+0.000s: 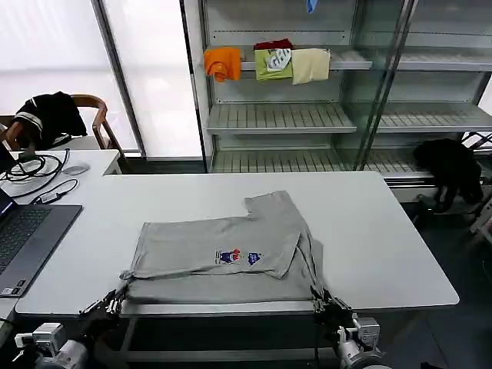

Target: Fold and organize the clothes.

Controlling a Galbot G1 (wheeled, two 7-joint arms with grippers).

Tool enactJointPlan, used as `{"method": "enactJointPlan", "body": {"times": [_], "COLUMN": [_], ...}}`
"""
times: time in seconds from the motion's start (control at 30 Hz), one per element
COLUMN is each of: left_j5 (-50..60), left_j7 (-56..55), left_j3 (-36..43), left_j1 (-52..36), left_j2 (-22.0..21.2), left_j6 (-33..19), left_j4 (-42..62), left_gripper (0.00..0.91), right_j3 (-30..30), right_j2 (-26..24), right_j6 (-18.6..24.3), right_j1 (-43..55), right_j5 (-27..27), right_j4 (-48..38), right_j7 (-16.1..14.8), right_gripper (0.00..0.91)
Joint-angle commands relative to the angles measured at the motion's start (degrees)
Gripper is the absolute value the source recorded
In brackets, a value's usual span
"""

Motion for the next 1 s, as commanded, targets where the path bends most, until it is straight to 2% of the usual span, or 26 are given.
{"method": "enactJointPlan", "body": {"times": [0.03,0.07,0.2,0.23,0.27,0.33,0.4,0.53,0.63,0.77,1.0], "left_j5": [-2.51,-2.97,-3.24,-3.73,-3.76,-3.11,-2.55,1.49,4.69,7.70,10.42], "left_j7": [-0.63,-0.04,1.74,1.77,1.48,1.80,1.84,2.47,3.60,5.32,6.79], "left_j3": [-4.85,-4.89,-0.78,0.71,2.90,6.51,9.79,16.31,18.56,19.16,18.92], "left_j1": [-3.88,-5.66,-18.23,-21.66,-25.44,-31.26,-36.37,-44.09,-47.65,-49.43,-49.66], "left_j2": [0.19,1.26,4.40,4.71,5.17,6.53,8.27,11.01,11.20,9.69,7.73], "left_j6": [-0.04,-0.08,-0.04,0.05,0.08,0.08,0.08,0.13,0.11,0.10,0.06], "left_j4": [-3.25,-3.24,1.25,4.80,6.94,13.86,19.24,30.78,37.59,42.59,45.81], "left_gripper": [0.907,0.907,0.907,0.907,0.907,0.907,0.907,0.907,0.907,0.907,0.907], "right_j3": [-0.04,-0.07,-0.95,-1.46,-1.76,-2.67,-2.75,-1.80,-0.09,0.69,1.00], "right_j2": [3.47,3.70,4.09,4.51,4.74,5.63,7.23,10.80,12.32,13.07,13.96], "right_j6": [1.49,1.39,-0.89,-1.00,-1.01,-1.03,-1.11,-1.05,-0.97,0.00,0.58], "right_j1": [7.44,10.42,24.47,30.67,34.13,42.51,47.03,58.40,62.35,64.54,64.41], "right_j5": [-5.20,-6.95,-6.99,-7.15,-7.24,-7.37,-8.27,-13.28,-16.53,-17.21,-16.86], "right_j4": [4.47,3.90,-3.42,-9.19,-11.34,-23.06,-30.44,-48.78,-59.18,-66.02,-68.74], "right_j7": [-0.68,-1.78,-3.89,-4.13,-4.69,-6.95,-8.79,-10.99,-11.85,-11.91,-12.85], "right_gripper": [0.907,0.907,0.907,0.907,0.907,0.907,0.907,0.907,0.907,0.907,0.907]}}
